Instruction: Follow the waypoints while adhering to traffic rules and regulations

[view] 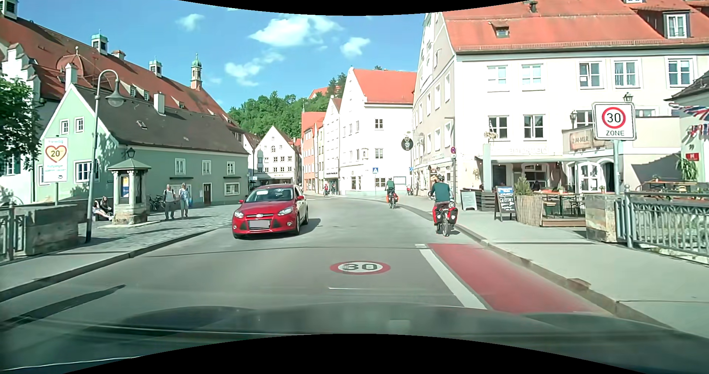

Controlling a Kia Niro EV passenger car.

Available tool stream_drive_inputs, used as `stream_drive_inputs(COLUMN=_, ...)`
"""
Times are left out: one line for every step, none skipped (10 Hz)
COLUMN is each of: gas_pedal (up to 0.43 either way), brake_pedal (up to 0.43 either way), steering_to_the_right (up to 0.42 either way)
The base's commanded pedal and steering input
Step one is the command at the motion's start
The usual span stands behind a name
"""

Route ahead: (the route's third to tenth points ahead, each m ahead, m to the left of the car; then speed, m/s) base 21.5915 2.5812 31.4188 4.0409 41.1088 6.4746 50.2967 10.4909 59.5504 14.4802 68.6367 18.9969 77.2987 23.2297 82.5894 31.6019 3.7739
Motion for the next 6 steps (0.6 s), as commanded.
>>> stream_drive_inputs(gas_pedal=0.0, brake_pedal=0.098, steering_to_the_right=0.007)
stream_drive_inputs(gas_pedal=0.0, brake_pedal=0.091, steering_to_the_right=0.007)
stream_drive_inputs(gas_pedal=0.0, brake_pedal=0.091, steering_to_the_right=0.005)
stream_drive_inputs(gas_pedal=0.0, brake_pedal=0.091, steering_to_the_right=0.001)
stream_drive_inputs(gas_pedal=0.0, brake_pedal=0.067, steering_to_the_right=-0.002)
stream_drive_inputs(gas_pedal=0.0, brake_pedal=0.006, steering_to_the_right=0.0)
